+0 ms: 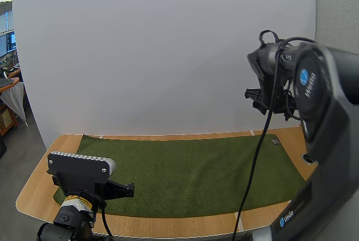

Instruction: Fold the towel

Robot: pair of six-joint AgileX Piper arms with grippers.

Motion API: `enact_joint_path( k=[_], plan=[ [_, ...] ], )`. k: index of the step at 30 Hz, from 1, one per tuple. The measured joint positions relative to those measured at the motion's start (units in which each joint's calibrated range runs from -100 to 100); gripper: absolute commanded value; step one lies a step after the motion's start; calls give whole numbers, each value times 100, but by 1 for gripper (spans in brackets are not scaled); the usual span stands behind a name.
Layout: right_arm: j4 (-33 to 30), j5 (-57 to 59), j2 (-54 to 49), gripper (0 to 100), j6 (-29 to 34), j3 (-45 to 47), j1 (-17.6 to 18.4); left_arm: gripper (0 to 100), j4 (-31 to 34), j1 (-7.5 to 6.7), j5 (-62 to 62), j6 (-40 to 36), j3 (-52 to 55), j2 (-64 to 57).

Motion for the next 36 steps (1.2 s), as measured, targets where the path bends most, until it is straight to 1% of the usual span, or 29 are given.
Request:
enact_joint_path(
  k=[7,14,16,18,21,25,33,36],
  plan=[
    [920,-436,521,100,-716,-513,-395,0,0,0,0,0,0,0],
    [2786,-473,939,100,-2136,-956,-1031,0,0,0,0,0,0,0],
    [3017,-473,992,100,-2326,-956,-1151,0,0,0,0,0,0,0],
    [3106,-457,1018,100,-2515,-958,-1283,0,0,0,0,0,0,0],
    [2884,-521,1018,100,-2701,-970,-1354,0,0,0,0,0,0,0],
    [2688,-847,1018,100,-2802,-970,-1354,0,0,0,0,0,0,0],
    [2704,-1018,1018,100,-2811,-970,-1354,0,0,0,0,0,0,0],
    [2791,-1756,1018,100,-2810,-970,-1354,0,0,0,0,0,0,0]
  ],
)
